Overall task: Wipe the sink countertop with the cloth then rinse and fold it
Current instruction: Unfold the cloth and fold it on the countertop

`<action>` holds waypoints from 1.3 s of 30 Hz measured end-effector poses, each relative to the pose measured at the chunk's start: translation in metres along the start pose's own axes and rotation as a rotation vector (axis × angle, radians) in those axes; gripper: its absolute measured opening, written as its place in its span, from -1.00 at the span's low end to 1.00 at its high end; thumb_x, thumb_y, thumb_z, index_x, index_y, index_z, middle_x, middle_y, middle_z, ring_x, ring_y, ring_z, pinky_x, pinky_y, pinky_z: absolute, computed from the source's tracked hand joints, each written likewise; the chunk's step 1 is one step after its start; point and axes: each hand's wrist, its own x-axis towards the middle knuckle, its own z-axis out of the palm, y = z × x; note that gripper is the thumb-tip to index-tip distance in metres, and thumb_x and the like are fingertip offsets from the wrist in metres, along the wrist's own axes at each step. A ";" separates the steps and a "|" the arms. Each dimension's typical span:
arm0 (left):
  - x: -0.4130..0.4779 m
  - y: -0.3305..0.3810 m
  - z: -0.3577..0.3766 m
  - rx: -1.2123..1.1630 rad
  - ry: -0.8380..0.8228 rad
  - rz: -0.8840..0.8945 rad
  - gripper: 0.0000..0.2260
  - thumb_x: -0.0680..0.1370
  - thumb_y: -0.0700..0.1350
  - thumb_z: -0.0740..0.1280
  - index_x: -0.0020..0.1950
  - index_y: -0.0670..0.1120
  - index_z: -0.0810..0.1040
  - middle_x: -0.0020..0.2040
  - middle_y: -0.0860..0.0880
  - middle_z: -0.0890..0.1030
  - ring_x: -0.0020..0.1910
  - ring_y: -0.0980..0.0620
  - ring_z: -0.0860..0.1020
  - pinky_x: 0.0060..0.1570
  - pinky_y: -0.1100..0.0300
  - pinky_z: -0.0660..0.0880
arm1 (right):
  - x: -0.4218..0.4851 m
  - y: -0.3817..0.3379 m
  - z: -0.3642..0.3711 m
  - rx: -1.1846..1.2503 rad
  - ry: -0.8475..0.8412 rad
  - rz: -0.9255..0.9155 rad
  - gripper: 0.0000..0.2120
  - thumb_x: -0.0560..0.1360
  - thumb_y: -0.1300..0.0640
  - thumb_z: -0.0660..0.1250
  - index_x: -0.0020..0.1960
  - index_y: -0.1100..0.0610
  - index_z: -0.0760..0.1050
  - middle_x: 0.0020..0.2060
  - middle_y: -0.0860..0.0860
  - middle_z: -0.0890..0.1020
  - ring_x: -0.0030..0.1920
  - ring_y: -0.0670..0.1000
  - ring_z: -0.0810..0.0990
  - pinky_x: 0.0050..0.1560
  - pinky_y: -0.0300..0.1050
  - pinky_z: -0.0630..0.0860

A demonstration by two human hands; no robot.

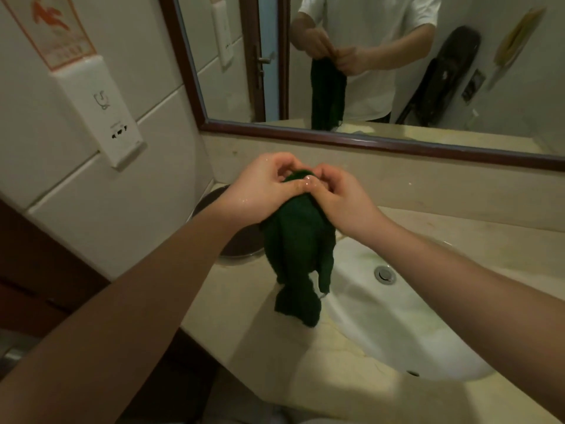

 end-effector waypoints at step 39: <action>-0.193 -0.086 -0.045 -0.315 0.494 -0.399 -0.63 0.58 -0.30 0.25 -0.26 0.09 0.65 -0.31 0.11 0.62 -0.27 0.15 0.58 -0.30 0.31 0.54 | -0.067 0.053 -0.037 -0.455 -0.593 -0.049 -0.93 0.46 -0.04 0.37 -0.17 -0.09 0.60 -0.31 -0.10 0.63 -0.25 -0.11 0.60 -0.25 -0.26 0.51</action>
